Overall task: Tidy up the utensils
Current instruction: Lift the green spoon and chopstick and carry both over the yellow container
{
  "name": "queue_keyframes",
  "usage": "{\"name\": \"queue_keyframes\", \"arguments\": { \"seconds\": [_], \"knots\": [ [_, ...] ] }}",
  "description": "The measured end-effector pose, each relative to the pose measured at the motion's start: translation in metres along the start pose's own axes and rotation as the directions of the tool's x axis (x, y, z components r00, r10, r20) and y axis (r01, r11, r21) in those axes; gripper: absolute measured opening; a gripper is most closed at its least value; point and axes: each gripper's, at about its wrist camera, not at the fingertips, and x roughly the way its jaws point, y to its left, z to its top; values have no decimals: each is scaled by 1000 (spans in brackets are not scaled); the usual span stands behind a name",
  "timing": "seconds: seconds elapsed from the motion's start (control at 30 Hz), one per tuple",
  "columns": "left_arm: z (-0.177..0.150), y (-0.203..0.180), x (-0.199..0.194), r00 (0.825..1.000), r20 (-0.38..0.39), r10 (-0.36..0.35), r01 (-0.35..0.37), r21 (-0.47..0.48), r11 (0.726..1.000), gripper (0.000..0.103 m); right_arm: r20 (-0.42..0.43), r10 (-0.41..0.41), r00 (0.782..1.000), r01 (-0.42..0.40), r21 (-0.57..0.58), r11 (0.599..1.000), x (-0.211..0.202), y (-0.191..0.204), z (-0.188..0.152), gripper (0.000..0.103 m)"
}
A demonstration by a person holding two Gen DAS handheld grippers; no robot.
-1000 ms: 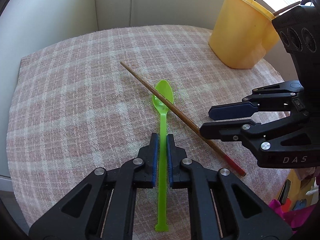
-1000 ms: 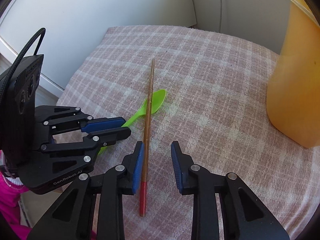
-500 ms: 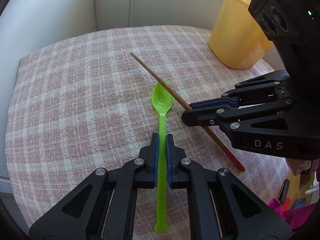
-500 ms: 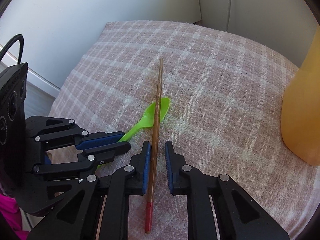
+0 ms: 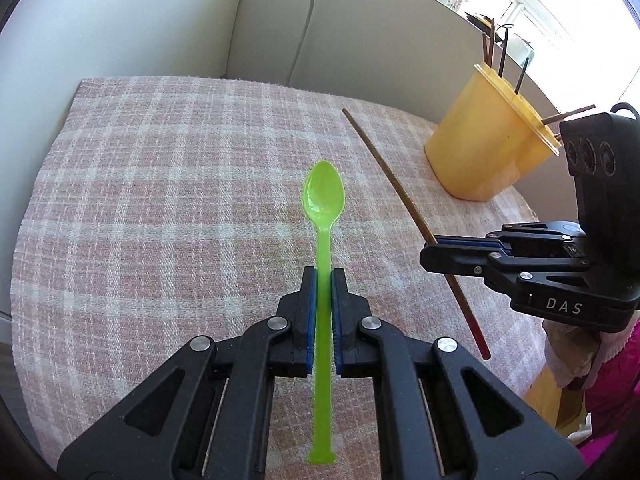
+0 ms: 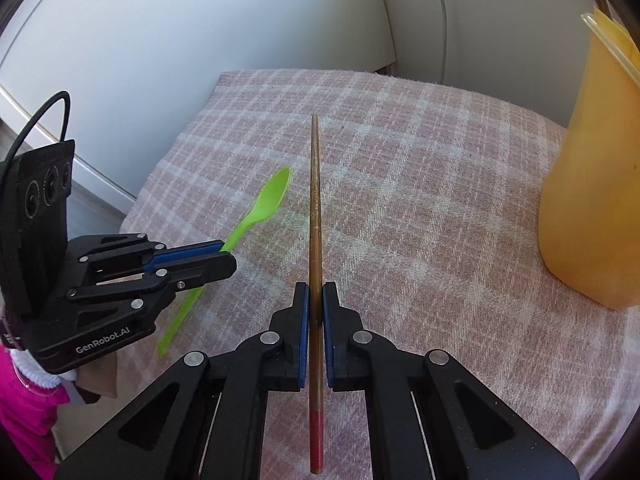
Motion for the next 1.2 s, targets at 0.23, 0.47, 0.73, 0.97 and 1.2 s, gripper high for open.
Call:
{"name": "queue_keyframes", "arguments": {
  "seconds": [0.23, 0.47, 0.73, 0.97, 1.2],
  "knots": [
    [6, -7, -39, 985, 157, -73, 80, -42, 996, 5, 148, -16, 989, 17, -4, 1000, -48, 1, -11, 5],
    [24, -57, -63, 947, 303, -109, 105, 28, 994, 5, 302, -56, 952, 64, -18, 998, -102, 0, -24, 5],
    [57, -102, -68, 905, 384, -181, 157, 94, 983, 5, 459, -111, 882, 104, 41, 994, -161, -20, -32, 5],
    [86, -129, -59, 877, 420, -233, 196, 129, 972, 5, 531, -166, 831, 135, 97, 986, -188, -42, -28, 5],
    [121, -151, -39, 866, 424, -266, 222, 151, 963, 5, 579, -203, 790, 130, 167, 977, -202, -71, -16, 5]
  ]
}}
